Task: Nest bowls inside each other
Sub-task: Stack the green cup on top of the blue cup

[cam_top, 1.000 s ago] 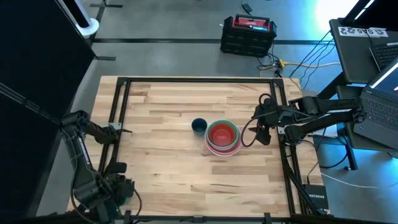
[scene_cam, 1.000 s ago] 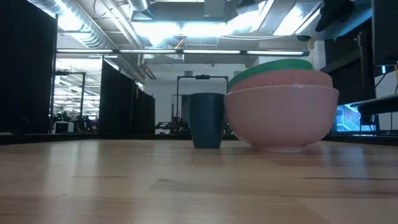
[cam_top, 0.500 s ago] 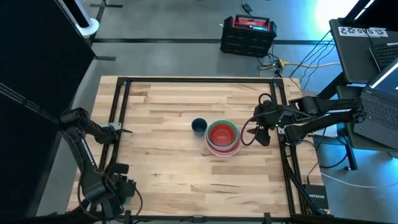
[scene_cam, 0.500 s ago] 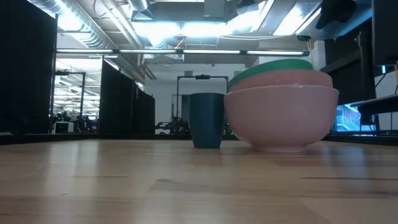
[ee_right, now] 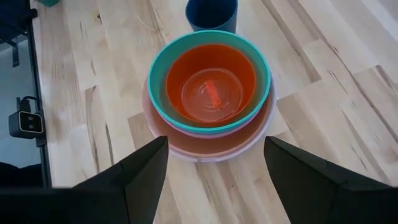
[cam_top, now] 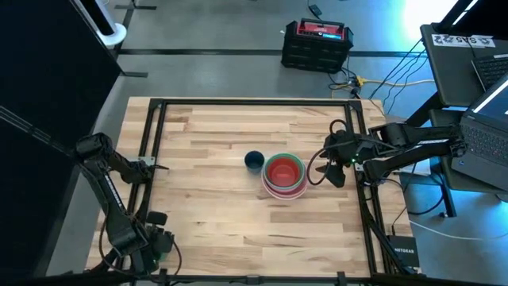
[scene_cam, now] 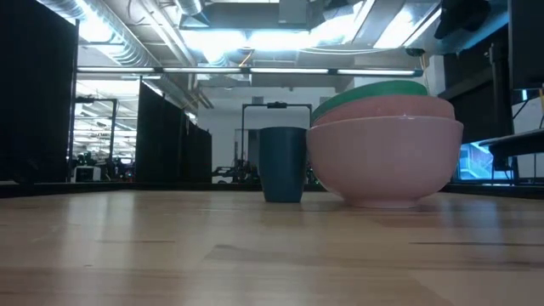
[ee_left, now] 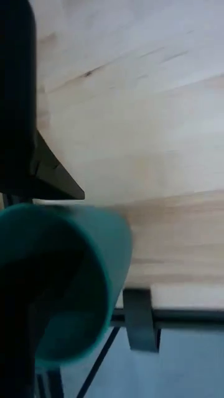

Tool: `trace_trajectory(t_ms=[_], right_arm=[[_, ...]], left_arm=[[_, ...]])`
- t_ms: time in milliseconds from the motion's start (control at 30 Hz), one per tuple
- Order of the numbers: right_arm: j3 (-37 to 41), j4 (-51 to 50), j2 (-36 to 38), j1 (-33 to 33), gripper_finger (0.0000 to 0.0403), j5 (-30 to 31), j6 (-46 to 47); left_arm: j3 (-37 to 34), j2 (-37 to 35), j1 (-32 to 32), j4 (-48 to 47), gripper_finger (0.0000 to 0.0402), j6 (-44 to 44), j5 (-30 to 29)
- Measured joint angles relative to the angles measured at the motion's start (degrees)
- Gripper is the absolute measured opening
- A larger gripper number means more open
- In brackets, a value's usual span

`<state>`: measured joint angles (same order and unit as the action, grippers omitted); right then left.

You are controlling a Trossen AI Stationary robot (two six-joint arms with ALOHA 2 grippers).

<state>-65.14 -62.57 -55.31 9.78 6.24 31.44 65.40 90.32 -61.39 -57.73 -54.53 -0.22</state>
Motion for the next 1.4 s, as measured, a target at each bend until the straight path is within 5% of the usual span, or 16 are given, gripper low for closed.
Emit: trace_trajectory(t_ms=[367,667,833,1400], right_arm=[[0.0,-0.1,0.0,0.0,0.0250,3.1,-0.2],[0.0,-0.2,-0.1,0.0,0.0250,7.5,-0.3],[0.0,-0.5,-0.1,0.0,0.0250,7.7,-0.2],[0.0,-0.5,-0.1,0.0,0.0250,8.3,1.3]], left_arm=[[4.5,-0.2,18.7,2.5,0.0002,5.4,4.7],[27.5,0.2,53.8,-5.7,0.0000,25.6,-5.4],[35.1,2.9,65.4,-5.8,0.0000,37.3,-6.8],[35.2,16.1,70.1,-4.3,0.0000,51.3,-4.2]])
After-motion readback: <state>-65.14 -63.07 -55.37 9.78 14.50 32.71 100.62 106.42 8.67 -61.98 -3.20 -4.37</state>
